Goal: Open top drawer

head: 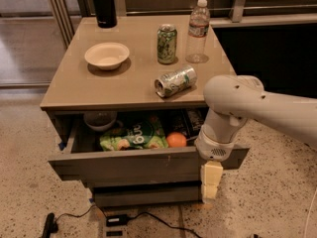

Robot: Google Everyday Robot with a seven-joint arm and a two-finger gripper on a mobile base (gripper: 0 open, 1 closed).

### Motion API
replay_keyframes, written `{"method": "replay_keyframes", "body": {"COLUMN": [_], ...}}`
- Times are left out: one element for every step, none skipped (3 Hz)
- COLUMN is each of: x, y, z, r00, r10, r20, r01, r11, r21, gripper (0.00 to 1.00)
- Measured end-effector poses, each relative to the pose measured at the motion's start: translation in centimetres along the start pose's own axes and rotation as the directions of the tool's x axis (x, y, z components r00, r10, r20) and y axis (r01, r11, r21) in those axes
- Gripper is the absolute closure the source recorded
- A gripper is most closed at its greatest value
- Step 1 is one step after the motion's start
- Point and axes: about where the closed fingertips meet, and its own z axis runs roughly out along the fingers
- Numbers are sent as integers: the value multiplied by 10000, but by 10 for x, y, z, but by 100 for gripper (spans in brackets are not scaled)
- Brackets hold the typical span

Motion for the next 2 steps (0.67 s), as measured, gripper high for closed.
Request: {"method": "replay_keyframes", "body": {"x": [4,4], "y": [9,17], "z": [-14,-42], "r00": [9995,9988], "r10": [127,247], "r20": [-293,-414], "r01": [-136,-273], "r11": [9995,9976], "r21": [-297,-636], "gripper": [0,0]}}
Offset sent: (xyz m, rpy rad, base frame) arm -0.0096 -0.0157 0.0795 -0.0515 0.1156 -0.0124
